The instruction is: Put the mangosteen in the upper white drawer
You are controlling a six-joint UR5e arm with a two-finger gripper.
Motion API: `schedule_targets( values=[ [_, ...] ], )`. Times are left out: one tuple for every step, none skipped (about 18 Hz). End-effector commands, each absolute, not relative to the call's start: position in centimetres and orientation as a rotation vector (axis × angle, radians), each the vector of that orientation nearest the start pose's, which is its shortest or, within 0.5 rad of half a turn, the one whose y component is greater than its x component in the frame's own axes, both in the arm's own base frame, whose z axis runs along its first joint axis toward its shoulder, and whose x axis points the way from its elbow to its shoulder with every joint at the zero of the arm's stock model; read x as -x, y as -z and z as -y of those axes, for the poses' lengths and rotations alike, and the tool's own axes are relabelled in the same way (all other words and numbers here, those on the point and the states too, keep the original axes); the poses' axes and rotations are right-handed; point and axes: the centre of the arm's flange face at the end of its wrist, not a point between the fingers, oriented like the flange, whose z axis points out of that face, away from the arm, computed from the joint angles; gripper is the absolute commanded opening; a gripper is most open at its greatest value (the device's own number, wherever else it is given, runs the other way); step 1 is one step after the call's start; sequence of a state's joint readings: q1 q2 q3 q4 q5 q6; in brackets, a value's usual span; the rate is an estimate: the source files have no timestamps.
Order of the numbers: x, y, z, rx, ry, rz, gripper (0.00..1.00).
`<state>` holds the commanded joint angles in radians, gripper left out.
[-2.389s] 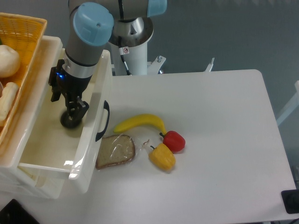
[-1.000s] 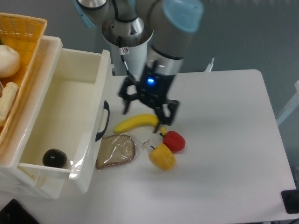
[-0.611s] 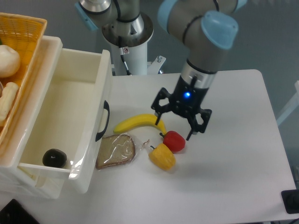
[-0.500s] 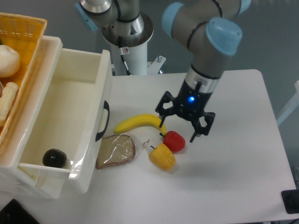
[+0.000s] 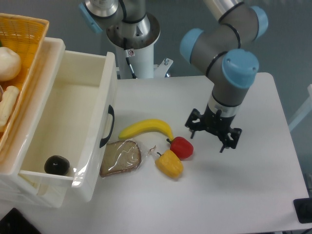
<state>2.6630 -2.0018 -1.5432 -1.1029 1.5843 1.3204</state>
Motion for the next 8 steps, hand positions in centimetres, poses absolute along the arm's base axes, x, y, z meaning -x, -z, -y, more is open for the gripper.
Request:
schedule_targets(
  values=[
    [51.3,-30.0,-41.3,3.123,-0.113,-0.400,1.00],
    [52.0,-29.7,-41.3,3.123,-0.110,-0.432,1.00],
    [52.7,-29.3,-41.1,3.120,-0.104,-0.459,1.00],
    [53.1,-28.5,-40.8,3.120,-0.088,-0.491,1.00],
    [53.3,-28.3,-40.8,3.115,-0.083,-0.529,1.00],
    [53.3,-28.2,-40.8,3.111,-0.080,-0.563,1.00],
    [53.4,-28.2,-40.7,3.110,-0.080,-0.570,1.00],
    [53.4,-28.1,-40.7,3.110,-0.078,-0.571,1.00]
  ],
)
